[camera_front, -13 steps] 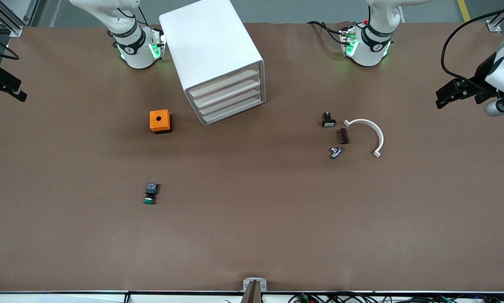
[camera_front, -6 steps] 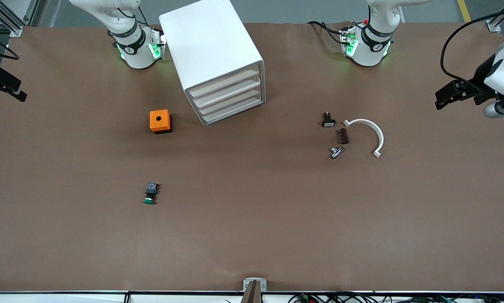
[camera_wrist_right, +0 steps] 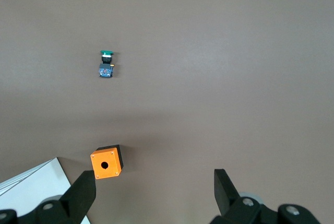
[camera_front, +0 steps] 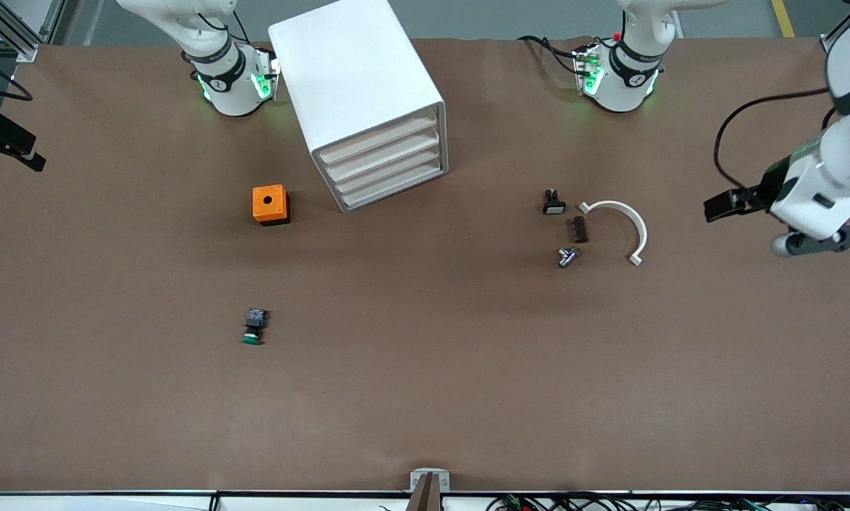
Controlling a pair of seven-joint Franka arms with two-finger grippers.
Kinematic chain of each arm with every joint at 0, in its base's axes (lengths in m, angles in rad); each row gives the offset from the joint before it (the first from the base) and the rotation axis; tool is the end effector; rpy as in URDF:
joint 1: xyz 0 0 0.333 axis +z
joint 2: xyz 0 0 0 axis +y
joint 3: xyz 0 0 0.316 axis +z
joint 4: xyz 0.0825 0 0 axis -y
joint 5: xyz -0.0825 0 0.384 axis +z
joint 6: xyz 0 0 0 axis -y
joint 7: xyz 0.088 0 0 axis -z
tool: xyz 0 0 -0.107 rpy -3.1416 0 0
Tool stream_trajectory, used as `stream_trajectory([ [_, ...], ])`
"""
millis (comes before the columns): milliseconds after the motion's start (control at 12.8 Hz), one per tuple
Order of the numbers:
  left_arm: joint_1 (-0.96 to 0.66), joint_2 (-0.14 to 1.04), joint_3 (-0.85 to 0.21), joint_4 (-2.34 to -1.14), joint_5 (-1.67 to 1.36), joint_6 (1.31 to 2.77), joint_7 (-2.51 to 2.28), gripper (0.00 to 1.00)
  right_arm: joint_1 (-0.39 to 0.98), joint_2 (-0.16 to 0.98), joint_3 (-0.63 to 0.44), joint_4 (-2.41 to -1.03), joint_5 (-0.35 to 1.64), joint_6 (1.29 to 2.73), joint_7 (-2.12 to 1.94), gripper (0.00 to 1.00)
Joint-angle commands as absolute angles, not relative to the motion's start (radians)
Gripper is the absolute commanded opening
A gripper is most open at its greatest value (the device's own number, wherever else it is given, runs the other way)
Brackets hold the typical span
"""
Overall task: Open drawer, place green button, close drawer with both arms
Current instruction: 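Move the left gripper toward the handle of the white drawer cabinet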
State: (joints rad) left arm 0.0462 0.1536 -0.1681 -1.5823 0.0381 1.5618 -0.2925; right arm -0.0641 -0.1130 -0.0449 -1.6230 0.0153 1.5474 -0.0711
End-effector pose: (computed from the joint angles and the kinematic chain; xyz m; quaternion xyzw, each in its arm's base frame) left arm 0.5868 -0.0615 0.5315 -0.9928 -0.0833 0.0827 0.0237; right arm 0.5135 -0.0560 0.6583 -0.9996 0.0185 -0.0195 0.0085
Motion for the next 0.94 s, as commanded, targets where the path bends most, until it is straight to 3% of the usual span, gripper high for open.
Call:
stream_trajectory([
  [0, 0.028, 0.239, -0.21, -1.549, 0.025, 1.577, -0.497, 1.0, -0.072, -0.143, -0.044, -1.652, 0.025, 1.552, -0.084, 1.0],
  [857, -0.205, 0.52, -0.229, -1.546, -0.239, 1.747, -1.314, 1.0, -0.069, -0.137, -0.044, -1.641, 0.025, 1.549, -0.083, 1.0],
])
